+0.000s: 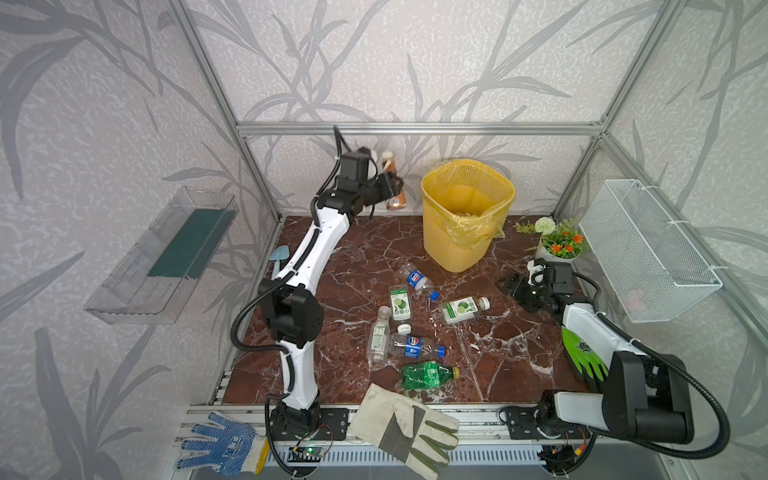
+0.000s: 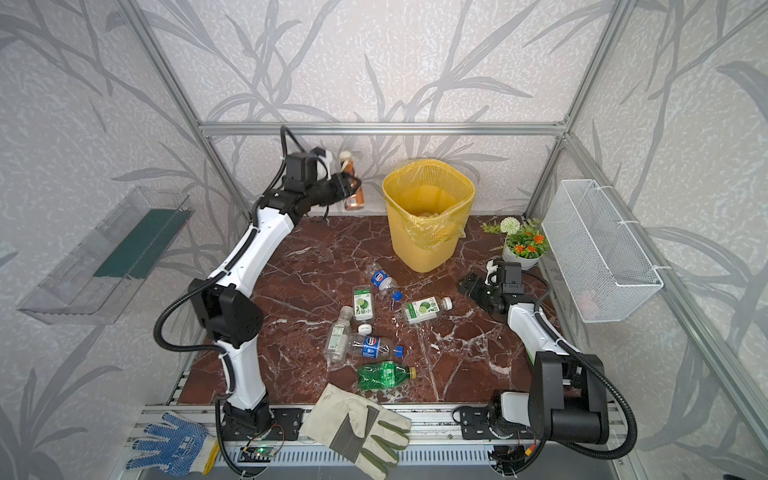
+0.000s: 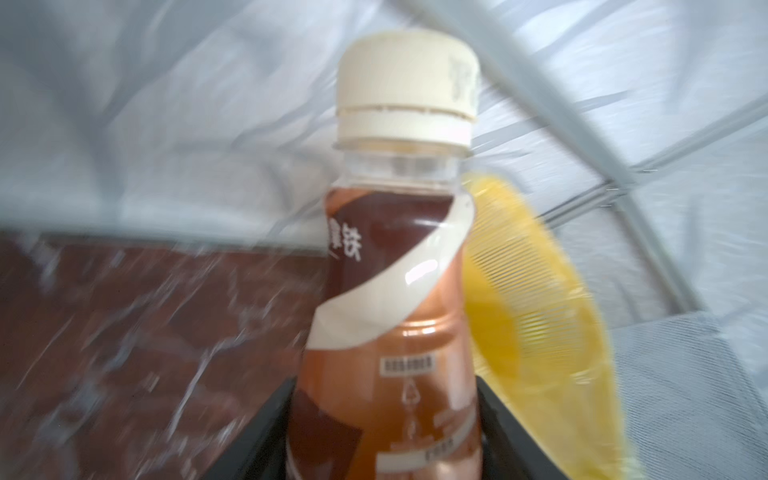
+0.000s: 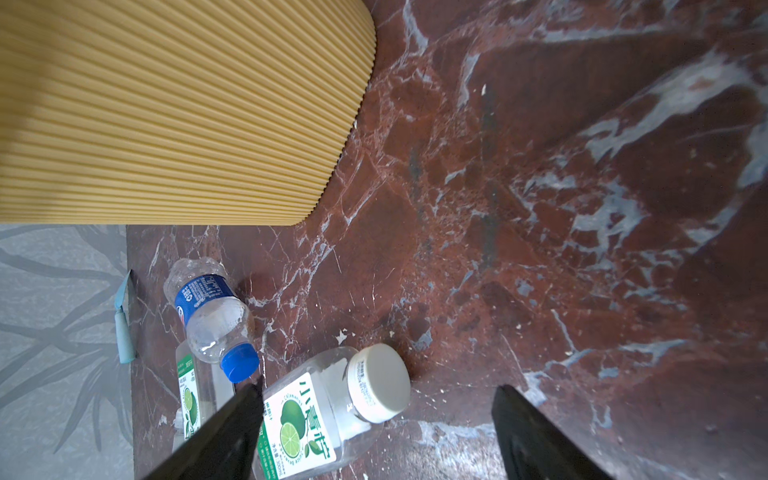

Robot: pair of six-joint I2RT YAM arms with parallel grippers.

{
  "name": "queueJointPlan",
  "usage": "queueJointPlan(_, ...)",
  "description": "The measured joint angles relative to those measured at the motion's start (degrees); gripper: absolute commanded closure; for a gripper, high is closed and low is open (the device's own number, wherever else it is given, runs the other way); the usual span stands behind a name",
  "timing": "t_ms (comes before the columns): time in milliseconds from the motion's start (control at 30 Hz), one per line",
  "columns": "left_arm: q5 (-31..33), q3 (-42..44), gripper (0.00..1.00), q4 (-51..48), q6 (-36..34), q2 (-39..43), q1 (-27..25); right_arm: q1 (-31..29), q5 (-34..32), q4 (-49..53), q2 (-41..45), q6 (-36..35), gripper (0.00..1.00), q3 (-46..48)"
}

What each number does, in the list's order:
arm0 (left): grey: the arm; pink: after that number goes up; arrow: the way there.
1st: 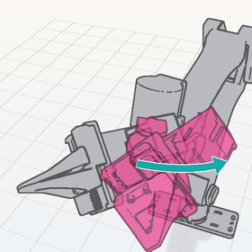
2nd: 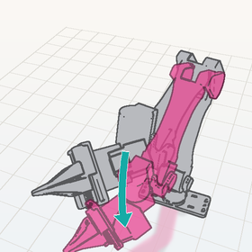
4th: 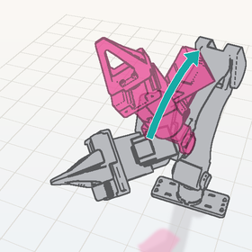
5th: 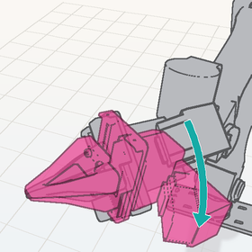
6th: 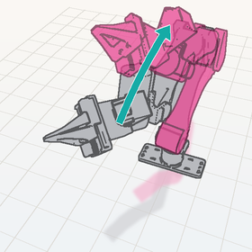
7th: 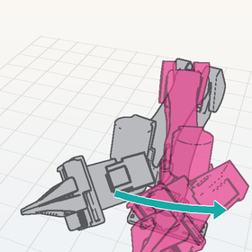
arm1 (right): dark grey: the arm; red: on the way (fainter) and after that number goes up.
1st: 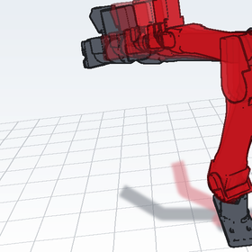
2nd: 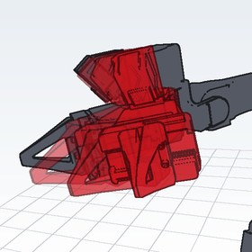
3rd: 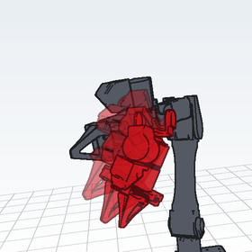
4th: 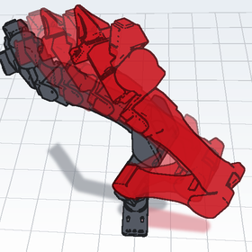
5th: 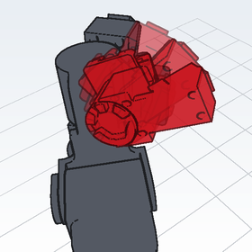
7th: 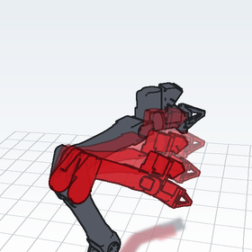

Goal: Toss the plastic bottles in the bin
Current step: 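Carry the coffee bottle over the yellow bin and open the left gripper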

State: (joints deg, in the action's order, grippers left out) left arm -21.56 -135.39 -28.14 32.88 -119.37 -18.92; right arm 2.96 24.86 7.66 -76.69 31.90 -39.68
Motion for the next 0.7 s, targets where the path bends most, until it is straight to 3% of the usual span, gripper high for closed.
queueJointPlan(33, -1.2, -11.1, 0.05, -1.4, 0.4, -4.6, -1.1, -0.5, 0.1, -0.2, -1.0, 0.0, 0.13, 0.0)
queueJointPlan(67, -2.2, -19.3, 0.01, -2.6, 0.3, -8.4, -2.1, -0.9, 0.2, -0.2, -1.7, 0.1, 0.13, 0.0)
queueJointPlan(133, -5.0, -35.1, 0.01, -5.7, 0.9, -15.2, -3.5, -1.6, 0.3, -0.3, -2.8, 0.1, 0.13, 0.0)
queueJointPlan(200, -6.5, -36.0, 0.01, -9.9, -0.1, -14.8, -3.1, -2.3, 0.3, -0.2, -3.2, 0.1, 0.13, 0.0)
queueJointPlan(300, -6.1, -23.0, 0.01, -12.8, -3.1, -8.2, -1.2, -2.5, 0.6, -0.3, -3.2, -0.1, 0.13, 0.0)
queueJointPlan(467, -2.0, 9.4, 0.01, -10.4, -5.1, 6.7, 3.5, -2.6, 0.7, -0.2, -4.1, -0.1, 0.12, -0.7)
queueJointPlan(700, 4.1, 36.9, 0.01, -6.3, -6.8, 23.4, 13.2, -3.2, 0.0, 1.9, -4.1, -2.3, 0.12, -2.9)
